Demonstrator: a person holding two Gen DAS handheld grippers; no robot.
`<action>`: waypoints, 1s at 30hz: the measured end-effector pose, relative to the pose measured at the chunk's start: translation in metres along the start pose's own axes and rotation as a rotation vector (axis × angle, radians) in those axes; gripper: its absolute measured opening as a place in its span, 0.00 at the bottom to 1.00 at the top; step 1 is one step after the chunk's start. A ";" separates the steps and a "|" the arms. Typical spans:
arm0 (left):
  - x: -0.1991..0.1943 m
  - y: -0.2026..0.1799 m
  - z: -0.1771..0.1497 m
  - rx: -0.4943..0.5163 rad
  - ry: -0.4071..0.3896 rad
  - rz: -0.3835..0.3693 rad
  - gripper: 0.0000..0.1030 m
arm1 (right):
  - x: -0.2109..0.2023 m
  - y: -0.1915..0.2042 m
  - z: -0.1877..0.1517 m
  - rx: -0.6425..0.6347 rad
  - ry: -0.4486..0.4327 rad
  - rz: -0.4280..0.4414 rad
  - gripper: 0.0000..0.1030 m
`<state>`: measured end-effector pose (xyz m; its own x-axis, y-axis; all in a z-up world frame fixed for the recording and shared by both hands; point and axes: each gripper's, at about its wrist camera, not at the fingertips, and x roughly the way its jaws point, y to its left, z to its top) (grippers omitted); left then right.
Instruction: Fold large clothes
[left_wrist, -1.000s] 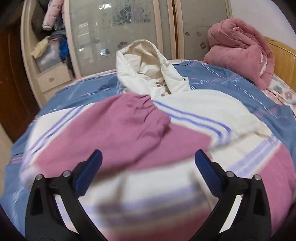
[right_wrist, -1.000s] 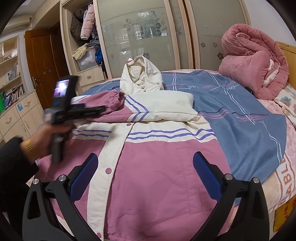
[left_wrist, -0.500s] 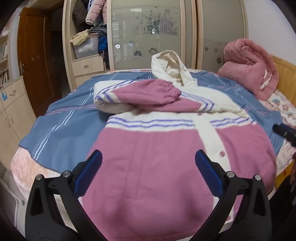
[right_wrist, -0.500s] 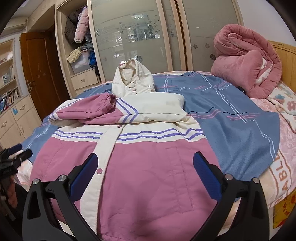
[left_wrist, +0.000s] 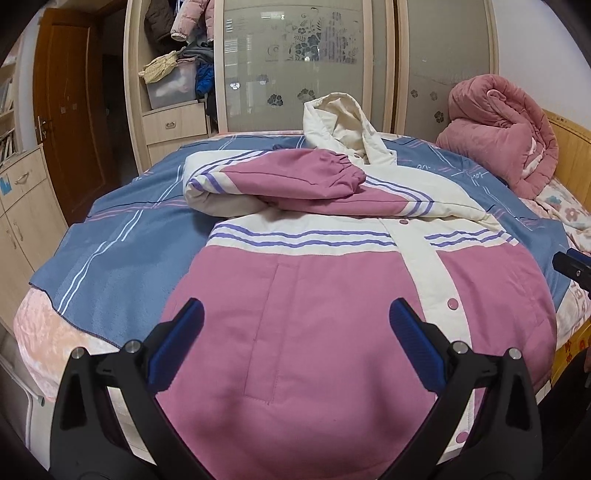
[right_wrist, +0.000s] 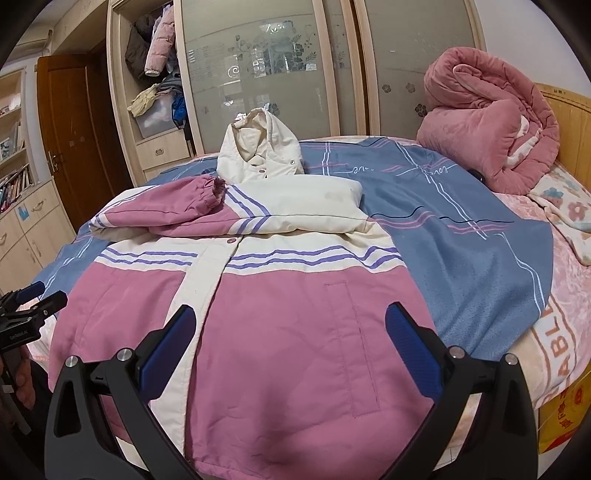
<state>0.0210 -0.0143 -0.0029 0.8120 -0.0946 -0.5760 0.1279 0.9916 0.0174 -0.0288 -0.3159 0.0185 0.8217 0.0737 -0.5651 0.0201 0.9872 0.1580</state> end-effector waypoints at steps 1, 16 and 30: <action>0.000 0.000 0.000 -0.002 0.001 0.000 0.98 | 0.000 0.000 0.000 -0.001 0.000 0.001 0.99; -0.003 0.001 0.002 -0.013 0.001 -0.006 0.98 | 0.002 0.002 -0.002 -0.015 0.011 -0.002 0.99; -0.004 -0.001 0.005 -0.005 -0.013 -0.037 0.98 | 0.013 0.004 0.000 -0.001 0.041 0.026 0.99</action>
<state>0.0201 -0.0155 0.0036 0.8139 -0.1326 -0.5656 0.1556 0.9878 -0.0077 -0.0180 -0.3107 0.0114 0.7980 0.1046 -0.5934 -0.0010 0.9850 0.1723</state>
